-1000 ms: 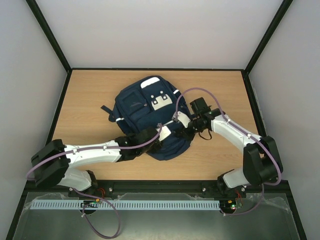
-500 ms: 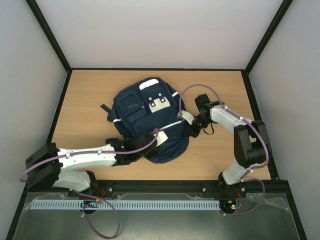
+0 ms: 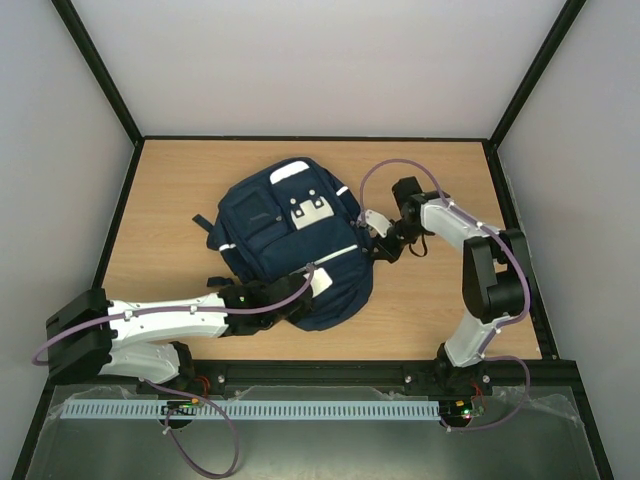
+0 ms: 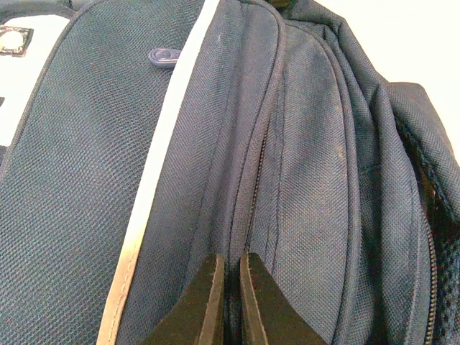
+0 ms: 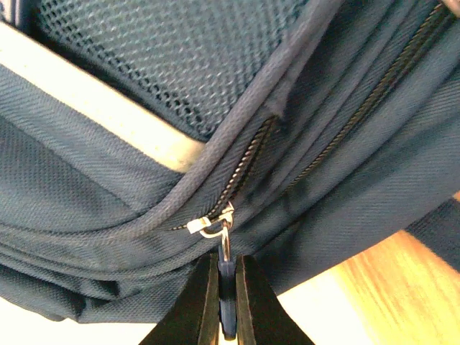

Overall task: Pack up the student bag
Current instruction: Zip the student bag at the center of the board.

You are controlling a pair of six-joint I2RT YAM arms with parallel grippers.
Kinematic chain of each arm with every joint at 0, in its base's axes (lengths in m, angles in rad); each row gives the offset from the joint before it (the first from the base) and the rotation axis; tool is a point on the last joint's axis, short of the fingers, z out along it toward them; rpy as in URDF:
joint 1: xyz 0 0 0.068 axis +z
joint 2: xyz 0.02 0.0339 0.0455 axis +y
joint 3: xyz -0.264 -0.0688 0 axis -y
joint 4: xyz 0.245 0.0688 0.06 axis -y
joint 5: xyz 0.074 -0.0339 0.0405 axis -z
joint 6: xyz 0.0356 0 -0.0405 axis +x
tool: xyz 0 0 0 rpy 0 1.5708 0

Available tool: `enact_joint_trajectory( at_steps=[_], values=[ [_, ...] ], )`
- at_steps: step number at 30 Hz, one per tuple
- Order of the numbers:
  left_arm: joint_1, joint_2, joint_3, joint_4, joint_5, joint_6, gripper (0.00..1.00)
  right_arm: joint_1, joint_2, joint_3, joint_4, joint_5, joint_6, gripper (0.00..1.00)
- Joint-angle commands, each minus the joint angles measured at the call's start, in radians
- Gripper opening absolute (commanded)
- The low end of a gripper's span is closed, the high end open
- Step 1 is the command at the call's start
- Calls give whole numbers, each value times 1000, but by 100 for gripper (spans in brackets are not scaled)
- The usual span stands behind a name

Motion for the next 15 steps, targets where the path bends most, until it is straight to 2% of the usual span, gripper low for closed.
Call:
enact_joint_trajectory(
  at_steps=[1,11,15],
  values=[
    [-38,-1,-15,-76,9,1,2,-55,6,50,39,127,-20,1],
    [-77,-24,-24,-44,-11,48,2,-51,113,181,82,8,92,7],
    [-79,-65,-30,-46,-42,44,3,-51,100,184,102,17,113,10]
  ],
)
